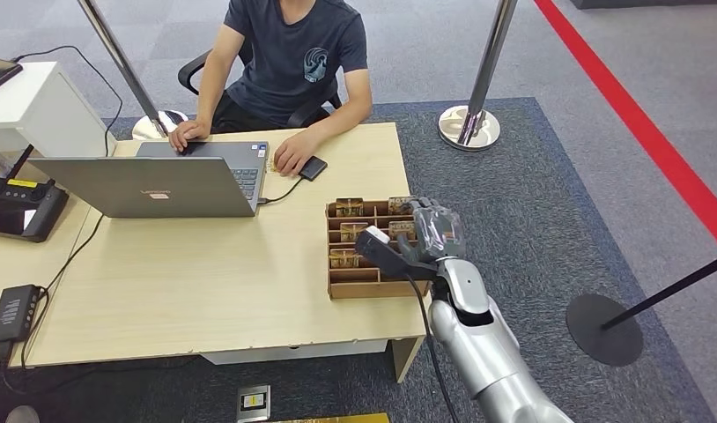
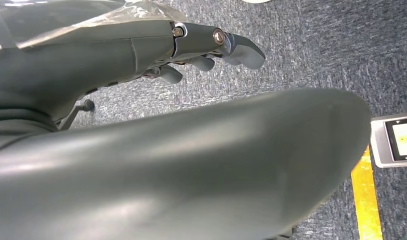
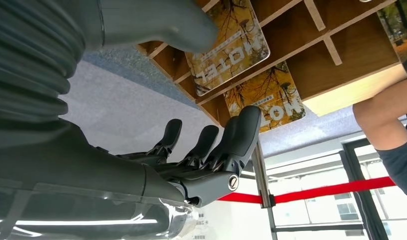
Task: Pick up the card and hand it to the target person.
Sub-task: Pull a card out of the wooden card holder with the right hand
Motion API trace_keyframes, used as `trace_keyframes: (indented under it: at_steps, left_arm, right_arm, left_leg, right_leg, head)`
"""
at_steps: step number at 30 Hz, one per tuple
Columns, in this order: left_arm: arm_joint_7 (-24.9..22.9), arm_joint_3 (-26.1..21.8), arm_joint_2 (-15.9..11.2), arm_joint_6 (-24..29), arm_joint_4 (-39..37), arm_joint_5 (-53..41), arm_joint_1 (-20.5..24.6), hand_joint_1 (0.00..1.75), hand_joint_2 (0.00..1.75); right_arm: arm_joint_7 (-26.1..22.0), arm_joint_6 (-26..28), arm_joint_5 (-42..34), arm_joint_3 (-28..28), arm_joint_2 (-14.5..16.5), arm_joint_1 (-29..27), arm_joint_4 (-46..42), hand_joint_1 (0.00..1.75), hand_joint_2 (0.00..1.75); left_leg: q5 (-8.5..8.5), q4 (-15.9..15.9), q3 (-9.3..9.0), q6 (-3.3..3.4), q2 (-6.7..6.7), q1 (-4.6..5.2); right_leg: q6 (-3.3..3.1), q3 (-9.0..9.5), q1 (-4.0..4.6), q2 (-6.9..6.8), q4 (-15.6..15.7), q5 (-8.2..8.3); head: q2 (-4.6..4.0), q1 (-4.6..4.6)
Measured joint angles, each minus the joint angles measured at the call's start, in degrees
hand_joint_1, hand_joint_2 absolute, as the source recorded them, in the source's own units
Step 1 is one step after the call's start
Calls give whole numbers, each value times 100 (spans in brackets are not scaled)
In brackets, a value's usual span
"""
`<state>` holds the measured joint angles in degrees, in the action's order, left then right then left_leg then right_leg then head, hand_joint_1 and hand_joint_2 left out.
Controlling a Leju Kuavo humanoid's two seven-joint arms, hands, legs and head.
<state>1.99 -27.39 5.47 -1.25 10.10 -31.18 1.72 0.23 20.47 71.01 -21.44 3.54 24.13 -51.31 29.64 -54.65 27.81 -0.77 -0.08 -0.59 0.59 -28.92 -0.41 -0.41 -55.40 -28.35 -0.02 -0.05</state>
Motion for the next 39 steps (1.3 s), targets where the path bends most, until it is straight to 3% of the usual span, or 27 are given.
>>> trace_keyframes:
  at_steps: [11, 16, 20, 26, 32, 39]
  left_arm:
    - [1, 0, -1, 0, 0, -22, 1, 0, 0]
    - [-1, -1, -1, 0, 0, -25, 2, 0, 0]
    - [-1, -2, 0, 0, 0, -29, 3, 0, 0]
    - [-1, -2, 2, 0, 0, -41, 3, 0, 0]
    - [-1, -2, 2, 0, 0, -68, 3, 0, 0]
    - [2, -3, 2, 0, 0, -88, 4, 0, 0]
  right_arm:
    - [-11, -8, -22, 4, 10, 71, 263, 84, 175]
    - [-5, 29, -35, 5, 21, 197, 514, 106, 175]
    - [-24, 118, -55, 9, 38, 290, 697, 134, 175]
    - [-78, 227, -99, 18, 44, 359, 815, 148, 175]
    - [-84, 264, -109, 47, 48, 359, 854, 174, 175]
    - [-98, 267, -55, 54, 34, 243, 660, 175, 175]
  left_leg:
    - [0, 0, 0, 0, 0, 0]
    - [0, 0, -1, 0, 0, 0]
    - [0, 0, -4, 0, 1, 0]
    - [-1, 0, -7, 0, 1, 0]
    - [-1, -1, -8, 1, 1, 0]
    - [-1, -1, -8, 1, 1, 1]
  right_leg:
    - [0, 0, 0, 0, 0, 0]
    - [0, 1, 0, 0, 0, 0]
    - [0, 3, 0, 0, 0, 0]
    - [0, 6, 0, 0, 0, 0]
    - [1, 6, 0, 0, 0, 2]
    - [3, 6, 0, 0, 1, 2]
  head:
    - [0, -1]
    - [0, -1]
    - [0, -1]
    - [0, -2]
    - [0, -1]
    - [0, -1]
